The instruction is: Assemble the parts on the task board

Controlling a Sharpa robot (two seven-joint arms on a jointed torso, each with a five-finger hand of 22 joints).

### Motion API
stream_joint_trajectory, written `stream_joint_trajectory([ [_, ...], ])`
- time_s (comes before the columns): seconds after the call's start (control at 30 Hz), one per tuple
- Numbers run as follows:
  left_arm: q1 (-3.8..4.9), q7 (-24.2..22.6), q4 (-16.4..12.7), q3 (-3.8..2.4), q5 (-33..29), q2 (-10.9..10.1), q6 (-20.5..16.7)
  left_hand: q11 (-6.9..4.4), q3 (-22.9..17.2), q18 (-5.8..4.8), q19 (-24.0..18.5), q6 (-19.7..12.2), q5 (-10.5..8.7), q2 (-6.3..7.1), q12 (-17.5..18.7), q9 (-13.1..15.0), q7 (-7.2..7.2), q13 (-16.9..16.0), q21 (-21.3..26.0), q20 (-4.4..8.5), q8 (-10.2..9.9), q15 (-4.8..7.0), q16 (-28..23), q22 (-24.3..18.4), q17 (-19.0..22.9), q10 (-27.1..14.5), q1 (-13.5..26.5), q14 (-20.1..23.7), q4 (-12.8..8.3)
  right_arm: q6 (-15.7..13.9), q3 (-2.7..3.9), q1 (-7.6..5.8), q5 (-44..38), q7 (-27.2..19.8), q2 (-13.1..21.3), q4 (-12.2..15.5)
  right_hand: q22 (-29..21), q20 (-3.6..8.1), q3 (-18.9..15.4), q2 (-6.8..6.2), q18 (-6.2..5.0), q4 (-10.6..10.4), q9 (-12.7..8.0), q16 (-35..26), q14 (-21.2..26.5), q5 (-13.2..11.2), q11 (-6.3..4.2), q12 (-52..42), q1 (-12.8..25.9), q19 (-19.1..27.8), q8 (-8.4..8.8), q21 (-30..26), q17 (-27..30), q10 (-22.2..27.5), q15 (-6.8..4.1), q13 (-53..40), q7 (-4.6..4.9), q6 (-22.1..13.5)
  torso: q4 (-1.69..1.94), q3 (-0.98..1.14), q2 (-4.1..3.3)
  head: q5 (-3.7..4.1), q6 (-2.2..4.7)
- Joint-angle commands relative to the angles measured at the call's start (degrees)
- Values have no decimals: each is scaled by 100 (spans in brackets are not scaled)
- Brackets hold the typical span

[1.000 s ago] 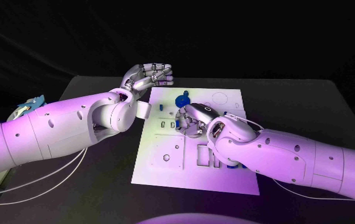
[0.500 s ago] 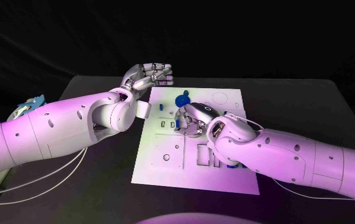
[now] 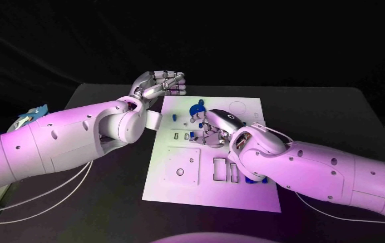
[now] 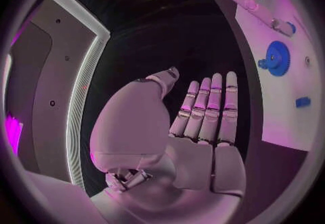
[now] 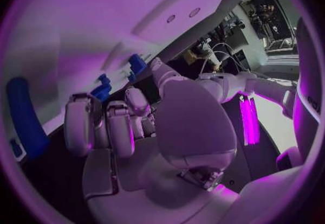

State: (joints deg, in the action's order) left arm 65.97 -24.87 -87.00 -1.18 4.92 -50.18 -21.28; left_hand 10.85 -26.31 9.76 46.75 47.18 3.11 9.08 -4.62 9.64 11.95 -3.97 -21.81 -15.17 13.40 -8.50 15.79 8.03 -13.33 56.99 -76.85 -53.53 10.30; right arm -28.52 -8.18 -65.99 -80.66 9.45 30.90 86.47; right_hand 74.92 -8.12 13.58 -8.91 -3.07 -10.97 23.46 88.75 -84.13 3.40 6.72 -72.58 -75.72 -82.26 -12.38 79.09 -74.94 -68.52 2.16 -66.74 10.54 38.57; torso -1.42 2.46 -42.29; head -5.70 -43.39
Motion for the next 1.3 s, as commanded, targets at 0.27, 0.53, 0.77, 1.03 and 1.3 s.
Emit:
stream_joint_trajectory([
  [0.27, 7, 983, 269, -4, 1046, 37, 505, -369, 143, 78, 1051, 447, -3, 132, -334, 145, -57, -199, -1027, 530, 204, 515, 1376, 473, -949, 1108, 213, -1627, 162, 413, 57, -340, 2291, -1741, 518, 296, 490, 23, -85, 77, -76, -51, -10, -111, -409, 48, -60, 62, -171, 235, -149, -340, -851, 151, -29, 118, 33, 209, -50, -35, 128, -33, 41],
  [0.53, 10, 2090, 503, -5, 2320, 65, 1245, -763, 439, 49, 1453, 306, -52, 30, -2588, 731, -328, -2002, -2964, 962, 978, 880, 5097, 1661, -4213, 1034, 256, -2541, 375, 642, 102, -701, 4267, -2346, 922, 281, 323, -3, -185, 198, -132, -312, -52, -194, -340, 472, -19, 141, 20, 400, -312, -622, -670, 342, 5, 273, 76, 383, -77, -57, 251, -91, 13],
  [0.77, 210, 3426, 543, -5, 3600, 126, 2042, -860, 754, -238, 2169, 134, -5, -211, -5101, 1508, -528, -4117, -4928, 1053, 2006, 981, 6634, 4173, -6225, 972, 1155, -3206, 640, 522, 138, -944, 4952, -2412, 1222, 64, 349, -1, -168, 232, -124, -321, -70, -184, -350, 646, -28, 108, -23, 364, -353, -595, -694, 317, -3, 259, 68, 401, -96, -70, 345, -138, -11],
  [1.03, 439, 4579, 569, 0, 4635, 309, 2770, -1042, 1033, -395, 2623, 277, -10, -305, -6160, 2044, -742, -5289, -5538, 1173, 2626, 1145, 6957, 5184, -6766, 1563, 1430, -3413, 654, 505, 140, -1015, 5084, -2237, 1413, -140, 308, 5, -140, 262, -139, -321, -84, -209, -333, 594, -33, 134, -65, 400, -383, -664, -634, 359, -8, 311, 64, 407, -118, -39, 402, -178, -71],
  [1.3, 582, 5356, 764, 81, 5009, 665, 3171, -1058, 1166, -422, 2679, 160, -11, -369, -6217, 2224, -754, -5353, -5641, 1204, 2696, 1165, 6996, 5350, -6828, 1569, 1590, -3431, 657, 491, 127, -1027, 4989, -2113, 1553, -76, 305, 6, -133, 255, -140, -306, -88, -214, -329, 605, -34, 133, -97, 401, -392, -671, -623, 361, -9, 313, 62, 403, -127, 3, 431, -211, -134],
])
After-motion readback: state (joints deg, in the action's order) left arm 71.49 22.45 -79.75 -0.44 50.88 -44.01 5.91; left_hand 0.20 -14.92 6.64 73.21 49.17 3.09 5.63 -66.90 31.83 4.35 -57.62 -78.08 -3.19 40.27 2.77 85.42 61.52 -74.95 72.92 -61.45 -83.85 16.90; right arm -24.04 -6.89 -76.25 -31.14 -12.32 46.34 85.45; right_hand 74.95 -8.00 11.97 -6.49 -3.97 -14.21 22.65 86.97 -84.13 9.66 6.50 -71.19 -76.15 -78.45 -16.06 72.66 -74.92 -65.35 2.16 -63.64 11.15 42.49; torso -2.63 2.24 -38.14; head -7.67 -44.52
